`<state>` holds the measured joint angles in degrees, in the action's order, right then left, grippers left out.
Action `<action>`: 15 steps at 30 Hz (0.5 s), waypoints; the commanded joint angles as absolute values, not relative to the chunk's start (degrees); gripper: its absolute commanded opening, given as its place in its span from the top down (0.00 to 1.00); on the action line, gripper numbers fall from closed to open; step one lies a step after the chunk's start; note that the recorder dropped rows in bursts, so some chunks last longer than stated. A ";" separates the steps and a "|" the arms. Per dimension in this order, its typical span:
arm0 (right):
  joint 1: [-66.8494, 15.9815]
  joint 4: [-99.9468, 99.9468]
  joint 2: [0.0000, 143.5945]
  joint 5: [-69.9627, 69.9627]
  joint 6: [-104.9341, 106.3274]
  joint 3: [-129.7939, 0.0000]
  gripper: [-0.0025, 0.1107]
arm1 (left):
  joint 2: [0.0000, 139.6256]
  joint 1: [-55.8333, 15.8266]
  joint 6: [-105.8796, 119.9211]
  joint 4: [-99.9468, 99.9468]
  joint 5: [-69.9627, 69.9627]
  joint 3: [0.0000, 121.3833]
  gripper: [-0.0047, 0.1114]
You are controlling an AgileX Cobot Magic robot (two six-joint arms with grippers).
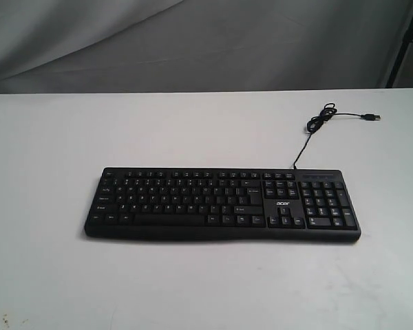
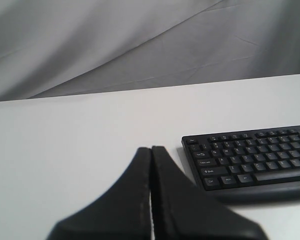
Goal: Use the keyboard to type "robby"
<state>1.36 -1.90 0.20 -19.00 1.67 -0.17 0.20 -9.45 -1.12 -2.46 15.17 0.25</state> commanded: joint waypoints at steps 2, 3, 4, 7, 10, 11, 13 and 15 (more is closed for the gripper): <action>1.73 -0.91 0.00 -19.37 2.13 0.00 0.98 | 0.00 -9.82 -1.28 -2.74 14.86 0.00 0.96; 1.73 -0.77 0.00 -19.37 1.89 0.00 0.98 | 0.00 -9.82 -1.28 -2.74 14.86 0.00 0.96; 1.73 -0.77 0.00 -19.37 1.89 0.00 0.98 | 0.00 -9.82 -1.28 -2.74 14.86 0.00 0.96; 1.73 -0.67 0.00 -19.37 -0.33 0.00 0.98 | 0.00 -9.82 -1.28 -2.74 14.86 0.00 0.96; 1.73 -0.41 0.00 -19.37 -1.59 0.00 0.98 | 0.00 -9.82 -1.28 -2.74 14.86 0.00 0.96; 1.73 -0.41 0.00 -19.37 -1.69 0.00 0.98 | 0.00 -9.82 -1.28 -2.74 14.86 0.00 0.96; 1.73 0.38 0.00 -19.26 -1.70 0.00 0.98 | 0.00 -9.82 -1.28 -2.74 14.86 0.00 0.96; 1.73 0.38 0.00 -19.26 -1.70 0.00 0.98 | 0.00 -9.82 -1.28 -2.74 14.86 0.00 0.96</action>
